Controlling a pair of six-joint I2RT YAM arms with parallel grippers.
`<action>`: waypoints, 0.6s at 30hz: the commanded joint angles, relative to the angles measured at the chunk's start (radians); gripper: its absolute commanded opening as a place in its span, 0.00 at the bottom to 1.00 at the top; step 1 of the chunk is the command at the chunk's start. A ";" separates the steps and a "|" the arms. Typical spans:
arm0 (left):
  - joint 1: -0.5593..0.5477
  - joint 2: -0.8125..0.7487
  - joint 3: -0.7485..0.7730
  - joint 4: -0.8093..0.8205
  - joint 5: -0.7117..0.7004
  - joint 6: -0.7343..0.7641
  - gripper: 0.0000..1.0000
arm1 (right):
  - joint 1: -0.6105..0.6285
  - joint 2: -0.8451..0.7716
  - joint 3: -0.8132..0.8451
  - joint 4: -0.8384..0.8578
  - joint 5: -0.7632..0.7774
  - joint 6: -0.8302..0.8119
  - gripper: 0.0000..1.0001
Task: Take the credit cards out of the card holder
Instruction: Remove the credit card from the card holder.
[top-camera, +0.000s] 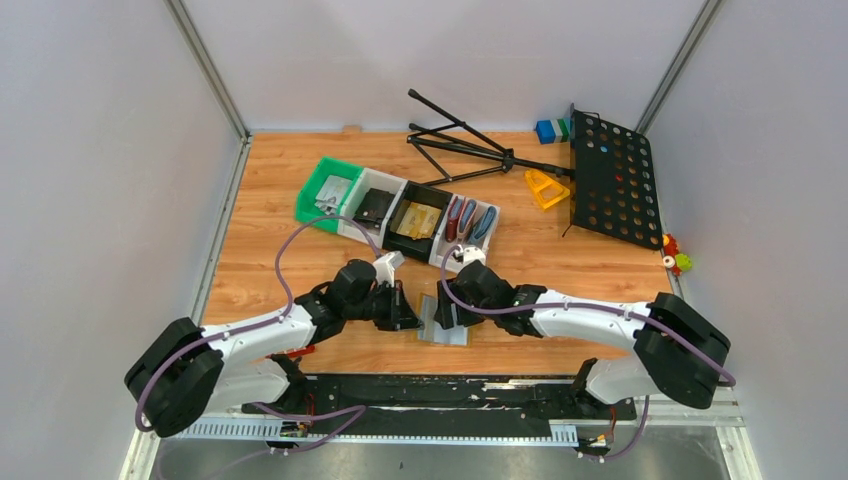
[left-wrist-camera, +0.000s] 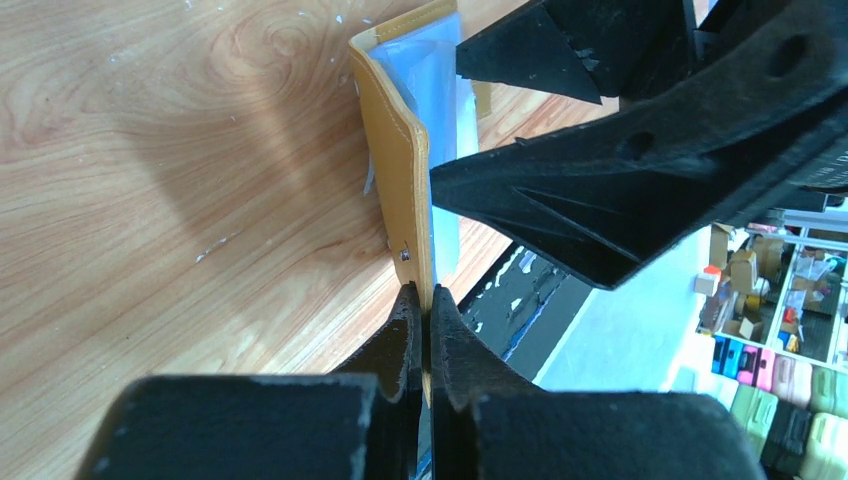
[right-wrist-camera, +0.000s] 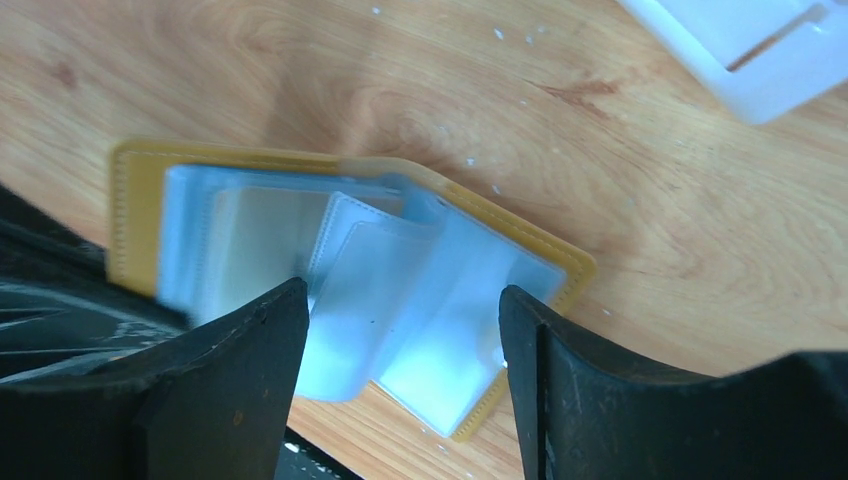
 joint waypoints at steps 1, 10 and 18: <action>-0.008 -0.059 0.048 -0.010 -0.029 0.022 0.00 | 0.009 -0.008 0.049 -0.123 0.109 -0.052 0.71; -0.007 -0.054 0.051 -0.030 -0.042 0.024 0.00 | 0.008 -0.241 0.025 -0.280 0.193 -0.068 0.73; -0.008 -0.038 0.052 -0.030 -0.043 0.025 0.00 | 0.009 -0.317 0.033 -0.139 0.030 -0.087 0.63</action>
